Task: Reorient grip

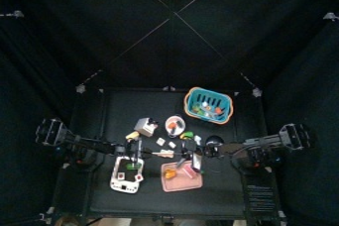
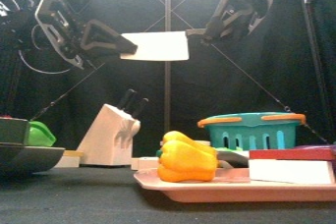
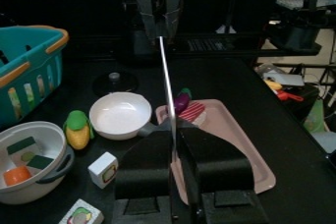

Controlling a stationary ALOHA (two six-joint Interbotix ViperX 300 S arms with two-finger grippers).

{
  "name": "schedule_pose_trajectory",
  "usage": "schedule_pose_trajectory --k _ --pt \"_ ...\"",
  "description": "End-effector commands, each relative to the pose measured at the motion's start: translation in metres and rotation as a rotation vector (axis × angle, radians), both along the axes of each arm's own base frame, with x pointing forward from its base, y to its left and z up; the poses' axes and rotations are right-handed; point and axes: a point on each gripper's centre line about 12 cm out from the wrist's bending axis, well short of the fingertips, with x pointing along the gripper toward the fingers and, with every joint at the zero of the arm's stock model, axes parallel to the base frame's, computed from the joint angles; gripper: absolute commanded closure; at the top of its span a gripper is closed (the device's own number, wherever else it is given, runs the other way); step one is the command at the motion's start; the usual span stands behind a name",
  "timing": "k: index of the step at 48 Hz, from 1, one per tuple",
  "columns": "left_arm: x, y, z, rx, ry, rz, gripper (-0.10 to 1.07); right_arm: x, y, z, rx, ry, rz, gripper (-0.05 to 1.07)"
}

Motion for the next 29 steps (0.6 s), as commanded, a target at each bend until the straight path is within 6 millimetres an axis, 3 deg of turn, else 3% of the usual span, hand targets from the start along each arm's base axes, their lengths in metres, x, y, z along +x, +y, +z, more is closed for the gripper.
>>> schedule_pose_trajectory --k 1,29 --pt "0.0052 -0.0018 0.0084 0.000 -0.031 -0.005 0.58 0.0005 -0.0023 0.0080 0.001 -0.029 -0.004 0.64" --pt "0.0047 -0.0036 0.0034 0.010 -0.015 -0.019 0.58 0.0011 -0.0024 -0.0003 -0.004 -0.014 0.001 0.65"
